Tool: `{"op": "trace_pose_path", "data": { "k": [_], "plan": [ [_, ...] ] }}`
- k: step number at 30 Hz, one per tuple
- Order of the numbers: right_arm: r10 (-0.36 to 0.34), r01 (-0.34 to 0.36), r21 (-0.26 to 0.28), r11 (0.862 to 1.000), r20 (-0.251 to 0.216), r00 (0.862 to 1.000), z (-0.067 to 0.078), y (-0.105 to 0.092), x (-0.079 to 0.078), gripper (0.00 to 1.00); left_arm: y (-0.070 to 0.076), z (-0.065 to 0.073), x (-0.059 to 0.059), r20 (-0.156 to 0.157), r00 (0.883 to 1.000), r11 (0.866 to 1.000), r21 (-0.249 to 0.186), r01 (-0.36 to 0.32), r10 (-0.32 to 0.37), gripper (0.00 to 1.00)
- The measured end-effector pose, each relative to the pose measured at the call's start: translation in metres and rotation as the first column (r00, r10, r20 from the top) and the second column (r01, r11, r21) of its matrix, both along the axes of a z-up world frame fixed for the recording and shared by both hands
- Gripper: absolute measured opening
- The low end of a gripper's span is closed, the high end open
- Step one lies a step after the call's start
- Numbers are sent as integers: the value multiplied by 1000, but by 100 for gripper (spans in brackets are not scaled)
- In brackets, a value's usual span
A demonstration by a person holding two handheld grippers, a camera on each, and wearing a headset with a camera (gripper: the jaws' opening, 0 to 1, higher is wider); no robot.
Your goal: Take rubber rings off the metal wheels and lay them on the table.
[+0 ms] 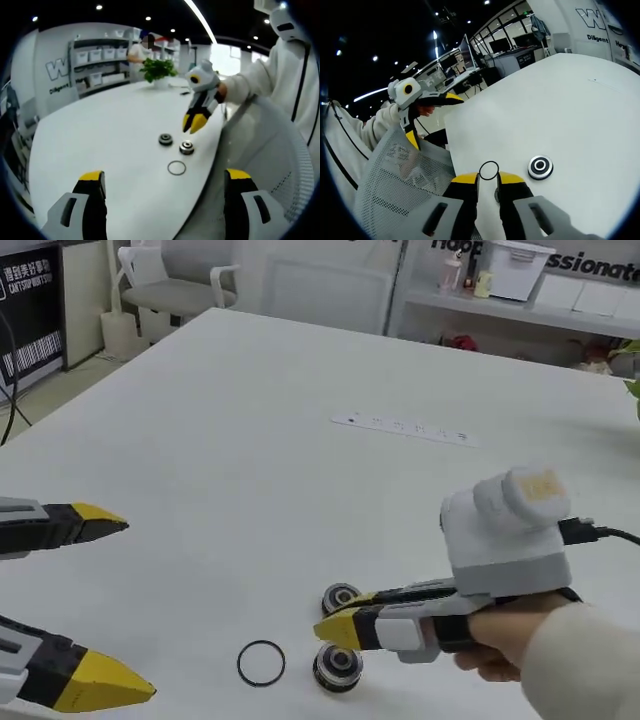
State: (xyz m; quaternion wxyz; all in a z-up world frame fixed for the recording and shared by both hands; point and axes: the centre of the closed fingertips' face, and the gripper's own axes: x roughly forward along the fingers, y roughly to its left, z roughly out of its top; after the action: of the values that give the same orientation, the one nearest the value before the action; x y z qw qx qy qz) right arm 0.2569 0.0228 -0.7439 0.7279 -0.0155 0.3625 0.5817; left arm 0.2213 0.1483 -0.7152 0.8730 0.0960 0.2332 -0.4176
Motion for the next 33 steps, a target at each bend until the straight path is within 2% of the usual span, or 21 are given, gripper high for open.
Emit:
{"op": "trace_pose_path", "data": {
  "k": [4, 12, 16, 22, 29, 33],
  "plan": [
    [41, -40, -16, 999, 87, 995, 8, -18, 4, 16, 0, 2, 2, 5, 1000, 1000, -2, -2, 2, 100],
    [16, -16, -1, 1000, 148, 989, 18, -44, 10, 21, -6, 2, 4, 1, 1000, 1000, 5, 17, -17, 100],
    [88, -74, -66, 995, 234, 968, 10, -58, 9, 24, -9, 6, 6, 5, 1000, 1000, 6, 27, -27, 100],
    [110, -93, -86, 992, 223, 968, 0, -63, 1, 27, -14, 20, 13, 35, 999, 999, -7, 42, -41, 100],
    [141, -118, -123, 985, 200, 970, -21, -67, -7, 30, -23, 33, 19, 54, 997, 998, -16, 62, -61, 100],
    [149, -126, -129, 984, 194, 970, -25, -67, -11, 31, -34, 38, 22, 65, 994, 996, -17, 93, -92, 100]
  ]
}}
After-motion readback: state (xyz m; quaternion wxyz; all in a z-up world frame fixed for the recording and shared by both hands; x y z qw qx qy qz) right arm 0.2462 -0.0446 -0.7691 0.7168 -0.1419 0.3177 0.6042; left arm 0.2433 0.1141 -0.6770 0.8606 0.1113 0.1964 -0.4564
